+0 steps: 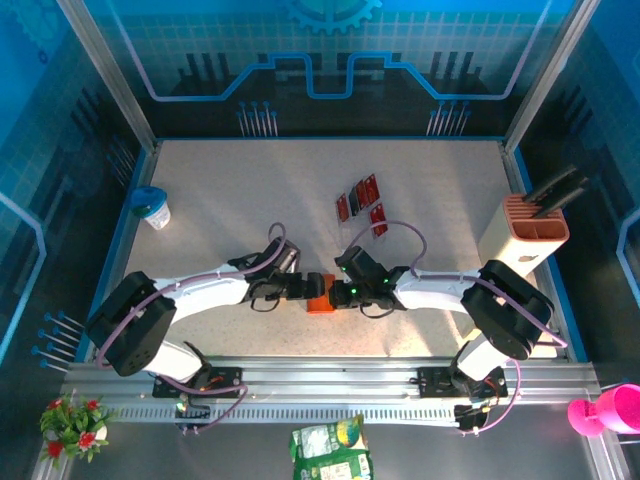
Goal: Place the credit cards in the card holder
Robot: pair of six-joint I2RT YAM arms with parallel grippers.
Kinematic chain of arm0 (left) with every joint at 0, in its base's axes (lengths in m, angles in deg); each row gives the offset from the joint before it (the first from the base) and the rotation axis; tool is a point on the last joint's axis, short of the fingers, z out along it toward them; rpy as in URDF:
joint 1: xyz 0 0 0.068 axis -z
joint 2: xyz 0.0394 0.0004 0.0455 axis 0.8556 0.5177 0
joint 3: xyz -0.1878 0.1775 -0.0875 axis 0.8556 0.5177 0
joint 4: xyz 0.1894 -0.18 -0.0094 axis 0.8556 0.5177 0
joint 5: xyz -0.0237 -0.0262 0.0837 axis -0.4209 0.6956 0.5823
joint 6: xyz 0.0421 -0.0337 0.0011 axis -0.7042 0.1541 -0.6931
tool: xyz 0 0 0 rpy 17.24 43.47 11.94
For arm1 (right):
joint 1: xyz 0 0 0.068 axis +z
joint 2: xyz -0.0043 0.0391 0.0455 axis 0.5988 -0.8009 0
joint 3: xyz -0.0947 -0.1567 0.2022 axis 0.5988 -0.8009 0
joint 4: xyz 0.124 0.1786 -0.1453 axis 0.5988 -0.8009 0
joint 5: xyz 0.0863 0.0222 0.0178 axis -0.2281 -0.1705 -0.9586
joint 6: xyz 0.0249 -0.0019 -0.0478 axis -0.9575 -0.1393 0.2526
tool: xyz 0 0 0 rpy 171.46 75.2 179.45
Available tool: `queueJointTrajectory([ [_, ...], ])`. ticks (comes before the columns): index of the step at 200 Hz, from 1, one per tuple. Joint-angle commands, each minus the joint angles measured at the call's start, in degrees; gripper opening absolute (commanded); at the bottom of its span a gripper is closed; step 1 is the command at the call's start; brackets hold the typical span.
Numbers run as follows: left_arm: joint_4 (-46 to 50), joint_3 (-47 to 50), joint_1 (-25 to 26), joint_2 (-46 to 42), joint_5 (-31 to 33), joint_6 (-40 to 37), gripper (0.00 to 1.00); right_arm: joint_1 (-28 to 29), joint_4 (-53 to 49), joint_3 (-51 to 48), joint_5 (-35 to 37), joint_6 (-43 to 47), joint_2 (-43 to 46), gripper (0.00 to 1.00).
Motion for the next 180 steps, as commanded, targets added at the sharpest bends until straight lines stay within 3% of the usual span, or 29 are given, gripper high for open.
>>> queueJointTrajectory([
  [1,-0.62,0.64,0.63,1.37,1.58,-1.37,0.99,-0.61,-0.50,-0.94,-0.07,-0.52,-0.27,0.03],
  [104,8.81,-3.48,4.50,7.52,11.77,-5.16,0.99,-5.51,-10.94,1.50,2.94,3.77,8.68,0.04],
  [153,10.76,-3.89,5.20,8.69,14.55,-5.11,0.99,-6.58,-16.72,6.15,3.01,7.64,5.93,0.23],
  [180,11.46,-3.99,5.59,9.38,15.74,-5.35,0.99,-6.44,-16.50,7.60,2.12,8.11,3.58,0.27],
])
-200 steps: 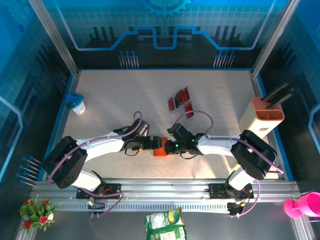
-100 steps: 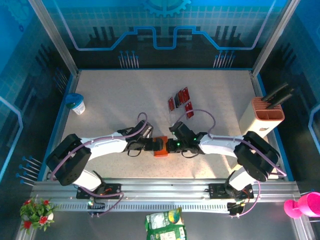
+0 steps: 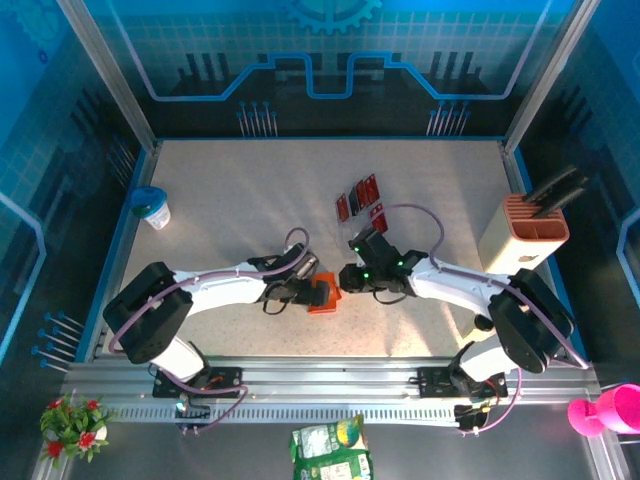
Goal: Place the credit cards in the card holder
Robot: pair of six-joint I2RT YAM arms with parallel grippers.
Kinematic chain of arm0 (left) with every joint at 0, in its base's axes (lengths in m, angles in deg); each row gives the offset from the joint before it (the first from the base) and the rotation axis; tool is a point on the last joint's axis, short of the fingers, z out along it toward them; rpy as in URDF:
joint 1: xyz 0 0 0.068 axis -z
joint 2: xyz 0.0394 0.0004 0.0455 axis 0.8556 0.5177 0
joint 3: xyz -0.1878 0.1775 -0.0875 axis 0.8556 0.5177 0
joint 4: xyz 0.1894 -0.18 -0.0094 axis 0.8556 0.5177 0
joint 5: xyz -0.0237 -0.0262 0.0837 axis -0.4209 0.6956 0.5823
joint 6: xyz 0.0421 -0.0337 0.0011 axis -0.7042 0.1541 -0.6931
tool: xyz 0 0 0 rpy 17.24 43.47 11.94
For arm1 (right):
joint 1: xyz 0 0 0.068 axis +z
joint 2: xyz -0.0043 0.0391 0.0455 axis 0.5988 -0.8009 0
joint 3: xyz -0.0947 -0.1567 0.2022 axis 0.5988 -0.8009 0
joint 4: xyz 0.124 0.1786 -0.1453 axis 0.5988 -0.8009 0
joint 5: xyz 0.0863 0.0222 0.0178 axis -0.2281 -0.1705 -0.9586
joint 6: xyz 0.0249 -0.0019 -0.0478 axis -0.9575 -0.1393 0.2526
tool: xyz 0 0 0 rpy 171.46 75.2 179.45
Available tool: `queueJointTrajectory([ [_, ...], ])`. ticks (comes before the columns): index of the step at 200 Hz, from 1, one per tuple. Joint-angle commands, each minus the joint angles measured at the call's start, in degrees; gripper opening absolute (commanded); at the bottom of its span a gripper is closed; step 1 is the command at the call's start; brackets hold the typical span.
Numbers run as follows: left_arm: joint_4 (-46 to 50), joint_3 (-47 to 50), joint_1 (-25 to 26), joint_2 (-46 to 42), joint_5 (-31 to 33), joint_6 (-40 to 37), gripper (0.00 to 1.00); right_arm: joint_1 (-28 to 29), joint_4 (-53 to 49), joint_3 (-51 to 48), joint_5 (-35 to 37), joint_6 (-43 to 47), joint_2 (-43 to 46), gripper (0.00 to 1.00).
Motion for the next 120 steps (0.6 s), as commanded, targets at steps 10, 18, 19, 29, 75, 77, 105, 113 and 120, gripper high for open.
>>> queueJointTrajectory([
  [10,5.53,1.15,-0.13,3.48,5.21,-1.41,0.99,0.01,-2.60,2.28,-0.66,1.73,-2.65,0.28],
  [18,5.86,1.19,0.00,3.58,5.60,-1.42,0.99,0.13,-2.38,2.59,-0.82,1.66,-3.00,0.28],
  [19,5.88,1.16,0.03,3.58,5.67,-1.44,0.99,0.10,-2.37,2.61,-0.85,1.65,-3.02,0.29],
  [29,6.06,1.25,0.24,3.72,5.99,-1.54,0.99,0.38,-2.37,2.91,-0.88,1.64,-3.43,0.30],
  [75,5.93,1.36,0.41,4.09,6.62,-1.51,0.99,1.78,-3.49,4.41,-0.20,2.30,-5.99,0.31],
  [77,5.91,1.35,0.35,4.08,6.62,-1.52,0.99,1.81,-3.50,4.43,-0.18,2.33,-6.08,0.31],
  [105,5.79,1.42,0.36,4.05,6.44,-1.47,0.99,1.88,-3.55,4.47,0.03,2.50,-7.04,0.30],
  [113,5.72,1.44,0.37,4.03,6.44,-1.55,0.99,1.92,-3.53,4.42,0.15,2.52,-7.22,0.30],
  [120,5.68,1.41,0.44,4.07,6.44,-1.56,0.99,1.93,-3.51,4.46,0.00,2.52,-7.33,0.30],
])
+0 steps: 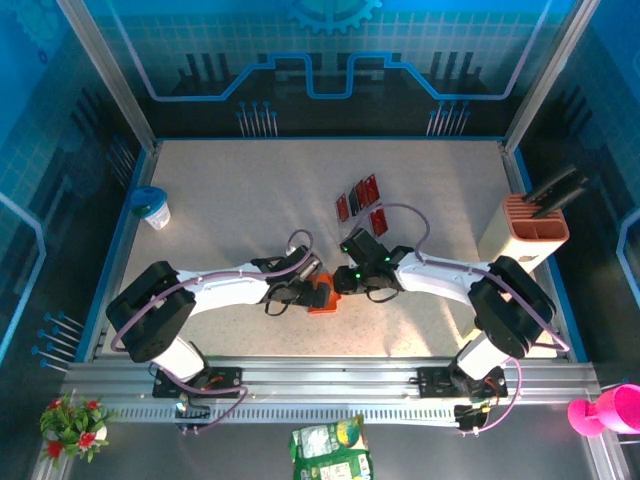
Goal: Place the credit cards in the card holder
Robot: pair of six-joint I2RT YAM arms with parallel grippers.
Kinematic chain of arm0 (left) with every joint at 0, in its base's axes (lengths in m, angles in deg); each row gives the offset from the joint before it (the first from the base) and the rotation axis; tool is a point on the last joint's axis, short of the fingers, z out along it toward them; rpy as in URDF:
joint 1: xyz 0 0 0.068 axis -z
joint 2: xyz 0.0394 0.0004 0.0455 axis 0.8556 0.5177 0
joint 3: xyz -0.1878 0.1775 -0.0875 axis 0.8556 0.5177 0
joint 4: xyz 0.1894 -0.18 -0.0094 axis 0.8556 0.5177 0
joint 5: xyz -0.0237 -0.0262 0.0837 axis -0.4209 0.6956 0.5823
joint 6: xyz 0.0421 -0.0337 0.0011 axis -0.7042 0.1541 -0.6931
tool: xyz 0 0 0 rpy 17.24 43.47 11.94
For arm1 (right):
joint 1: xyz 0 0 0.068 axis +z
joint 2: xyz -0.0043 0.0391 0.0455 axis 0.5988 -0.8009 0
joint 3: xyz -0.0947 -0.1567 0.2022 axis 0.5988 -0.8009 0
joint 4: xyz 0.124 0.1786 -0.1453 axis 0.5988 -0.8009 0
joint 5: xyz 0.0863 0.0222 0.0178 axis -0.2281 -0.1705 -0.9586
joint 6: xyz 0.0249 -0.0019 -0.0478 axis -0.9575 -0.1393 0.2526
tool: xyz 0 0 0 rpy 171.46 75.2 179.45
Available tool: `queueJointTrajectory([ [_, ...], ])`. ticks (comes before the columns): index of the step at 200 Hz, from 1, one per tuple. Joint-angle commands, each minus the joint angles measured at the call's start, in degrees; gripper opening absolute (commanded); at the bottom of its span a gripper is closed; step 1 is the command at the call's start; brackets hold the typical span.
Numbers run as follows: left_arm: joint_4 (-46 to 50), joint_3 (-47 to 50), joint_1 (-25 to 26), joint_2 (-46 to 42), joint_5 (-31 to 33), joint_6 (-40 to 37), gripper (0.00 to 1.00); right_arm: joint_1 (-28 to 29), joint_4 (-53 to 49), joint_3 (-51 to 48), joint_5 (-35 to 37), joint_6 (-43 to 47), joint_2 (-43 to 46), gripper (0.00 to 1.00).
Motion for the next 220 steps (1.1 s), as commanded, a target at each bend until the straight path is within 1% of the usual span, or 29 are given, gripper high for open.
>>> queueJointTrajectory([
  [1,5.07,1.85,-0.75,3.35,4.19,-1.36,0.99,0.65,-1.61,1.12,-0.04,0.99,-1.17,0.30],
  [28,4.83,1.93,-0.75,3.34,4.10,-1.40,0.99,0.63,-1.56,1.07,0.12,1.17,-1.69,0.26],
  [50,4.75,1.95,-0.76,3.28,4.01,-1.39,0.99,0.66,-1.63,1.12,0.39,1.25,-1.74,0.18],
  [65,4.75,1.99,-0.71,3.19,4.01,-1.37,0.99,0.58,-1.59,1.13,0.57,1.17,-1.37,0.11],
  [98,5.26,1.54,-0.68,2.26,3.79,-1.13,0.99,0.41,-1.31,0.69,0.31,0.95,0.26,0.00],
  [162,8.86,-0.97,-1.35,-2.76,5.15,-2.38,0.99,0.11,-0.89,-0.07,-0.19,0.64,1.39,0.00],
  [220,8.05,-0.19,-2.18,-1.81,4.72,-2.54,0.99,-0.05,-0.55,-0.43,-0.56,0.46,1.46,0.00],
])
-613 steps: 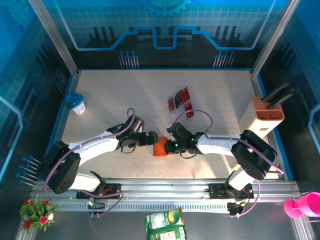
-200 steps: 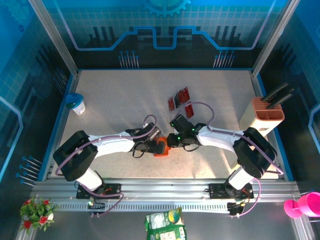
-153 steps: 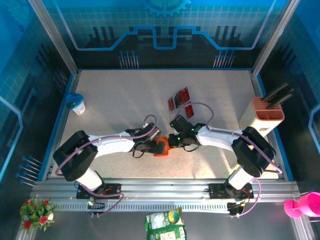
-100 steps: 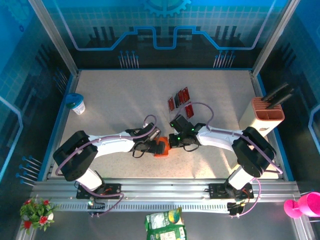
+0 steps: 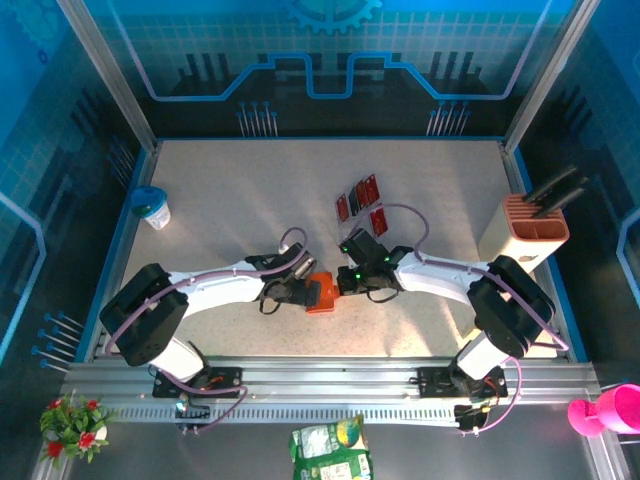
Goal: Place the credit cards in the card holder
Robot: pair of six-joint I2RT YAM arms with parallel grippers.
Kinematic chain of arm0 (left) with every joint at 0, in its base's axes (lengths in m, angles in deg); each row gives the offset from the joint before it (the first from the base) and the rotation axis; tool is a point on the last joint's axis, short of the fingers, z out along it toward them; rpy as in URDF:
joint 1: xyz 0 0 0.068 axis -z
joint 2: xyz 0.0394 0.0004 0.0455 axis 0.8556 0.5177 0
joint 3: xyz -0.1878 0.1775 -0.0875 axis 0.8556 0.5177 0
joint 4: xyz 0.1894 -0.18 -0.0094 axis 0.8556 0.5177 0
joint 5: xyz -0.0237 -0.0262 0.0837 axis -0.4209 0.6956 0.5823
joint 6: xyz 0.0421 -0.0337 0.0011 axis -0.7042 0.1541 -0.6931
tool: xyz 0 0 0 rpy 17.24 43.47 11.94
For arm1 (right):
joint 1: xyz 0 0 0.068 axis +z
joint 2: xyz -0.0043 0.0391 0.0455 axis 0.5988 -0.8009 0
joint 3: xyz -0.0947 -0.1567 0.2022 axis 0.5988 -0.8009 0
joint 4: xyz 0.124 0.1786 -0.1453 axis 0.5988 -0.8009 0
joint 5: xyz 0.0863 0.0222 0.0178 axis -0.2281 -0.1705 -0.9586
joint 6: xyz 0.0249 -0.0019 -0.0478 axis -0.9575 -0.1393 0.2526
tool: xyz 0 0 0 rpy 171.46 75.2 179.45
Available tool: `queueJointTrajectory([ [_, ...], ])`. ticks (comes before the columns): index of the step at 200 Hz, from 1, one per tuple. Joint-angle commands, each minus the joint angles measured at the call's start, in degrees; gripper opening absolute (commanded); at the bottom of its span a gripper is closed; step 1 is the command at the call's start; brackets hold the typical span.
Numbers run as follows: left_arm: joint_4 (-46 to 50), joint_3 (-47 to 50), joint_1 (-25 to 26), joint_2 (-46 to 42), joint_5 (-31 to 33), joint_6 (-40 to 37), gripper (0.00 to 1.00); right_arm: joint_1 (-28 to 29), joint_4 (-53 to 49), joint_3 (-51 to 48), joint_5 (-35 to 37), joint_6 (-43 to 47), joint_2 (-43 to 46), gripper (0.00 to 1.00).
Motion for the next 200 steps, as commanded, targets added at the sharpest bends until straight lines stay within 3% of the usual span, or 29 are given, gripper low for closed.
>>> queueJointTrajectory([
  [1,2.82,0.17,-0.51,0.40,1.73,-0.99,0.99,0.01,-0.44,-0.44,-0.50,-0.28,1.40,0.00],
  [200,0.09,2.23,-0.39,3.62,0.74,-0.81,0.99,3.46,2.54,4.50,-3.58,-1.77,-6.25,0.00],
])
